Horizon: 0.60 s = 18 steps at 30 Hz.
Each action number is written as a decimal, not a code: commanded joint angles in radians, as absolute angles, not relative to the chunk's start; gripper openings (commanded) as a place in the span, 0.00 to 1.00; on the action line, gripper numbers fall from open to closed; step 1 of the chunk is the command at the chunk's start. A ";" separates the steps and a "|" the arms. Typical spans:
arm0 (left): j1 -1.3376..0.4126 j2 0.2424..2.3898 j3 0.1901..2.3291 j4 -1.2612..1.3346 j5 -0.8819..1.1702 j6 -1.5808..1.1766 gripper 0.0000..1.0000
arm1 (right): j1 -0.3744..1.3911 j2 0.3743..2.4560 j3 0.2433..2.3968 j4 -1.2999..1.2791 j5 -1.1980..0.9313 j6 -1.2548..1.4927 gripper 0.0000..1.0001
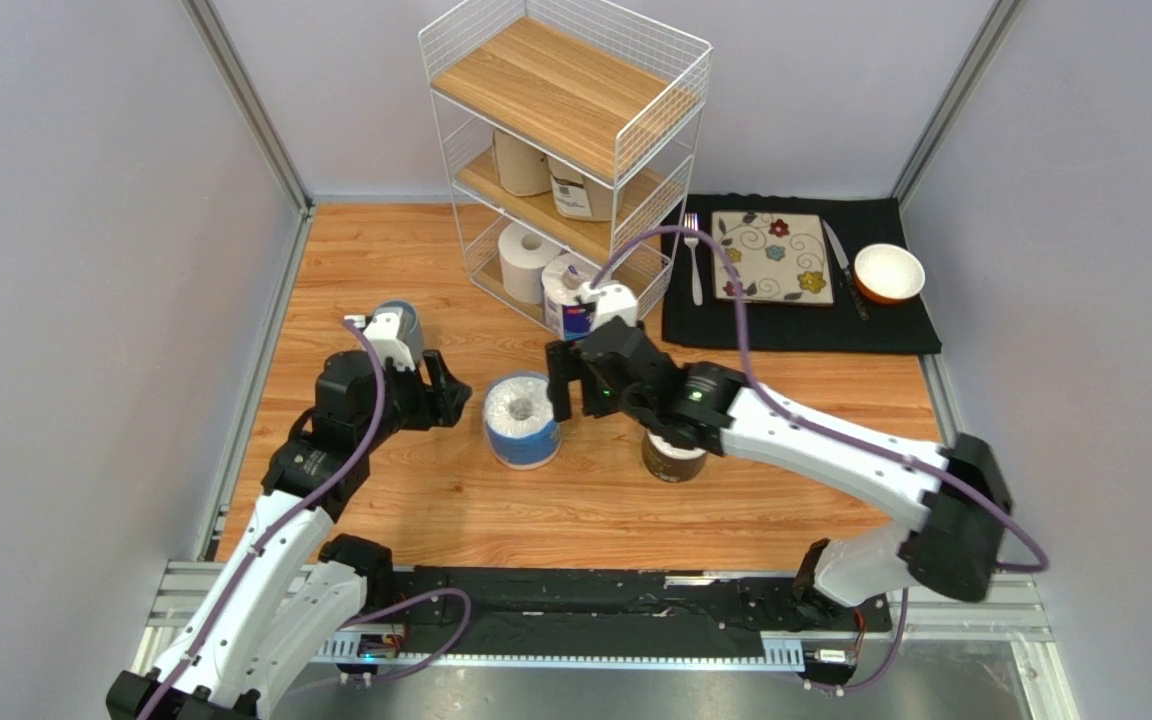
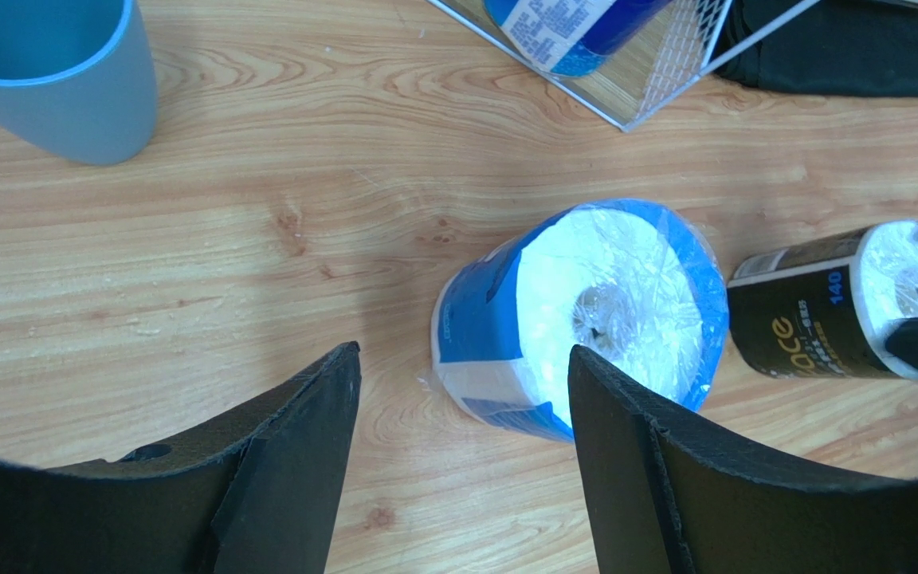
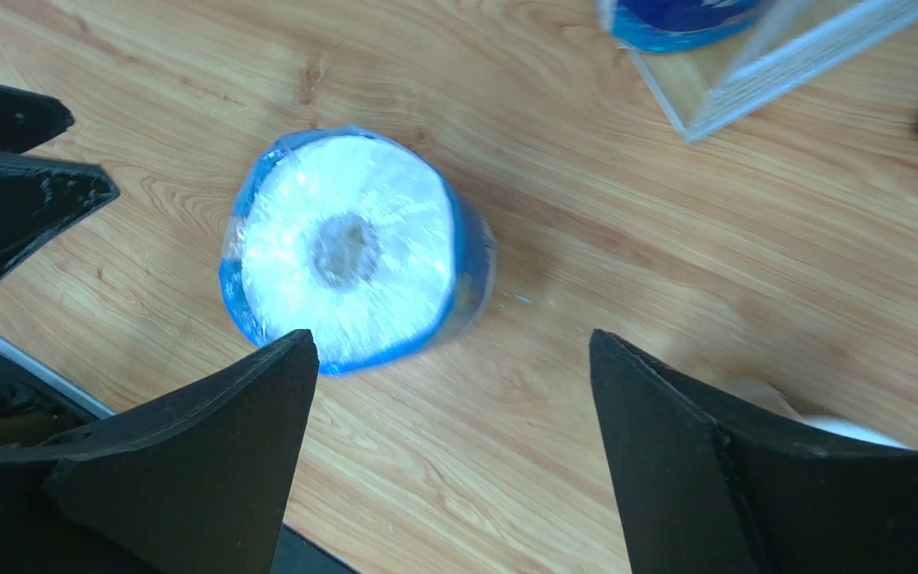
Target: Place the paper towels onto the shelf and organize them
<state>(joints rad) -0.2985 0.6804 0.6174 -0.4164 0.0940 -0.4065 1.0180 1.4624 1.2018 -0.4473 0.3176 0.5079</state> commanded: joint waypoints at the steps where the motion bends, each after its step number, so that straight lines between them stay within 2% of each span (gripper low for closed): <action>1: -0.298 0.673 0.617 -0.393 0.147 -0.399 0.73 | 1.019 1.183 1.111 -0.601 0.557 0.599 0.94; 3: -0.298 0.676 0.618 -0.393 0.155 -0.388 0.73 | 1.000 1.097 1.088 -0.699 0.606 0.691 1.00; 5: -0.298 0.681 0.623 -0.393 0.156 -0.382 0.73 | 0.977 0.992 1.063 -0.831 0.641 0.802 1.00; 10: -0.298 0.689 0.620 -0.380 0.169 -0.390 0.73 | 0.956 0.893 1.045 -1.089 0.712 0.992 0.99; 18: -0.298 0.703 0.624 -0.379 0.187 -0.387 0.73 | 0.917 0.919 0.941 -1.082 0.666 1.023 1.00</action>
<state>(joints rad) -0.2985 0.7029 0.6159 -0.4095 0.1623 -0.3988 0.9318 0.9131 0.9733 -1.0592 0.6575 0.9550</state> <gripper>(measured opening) 0.728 0.994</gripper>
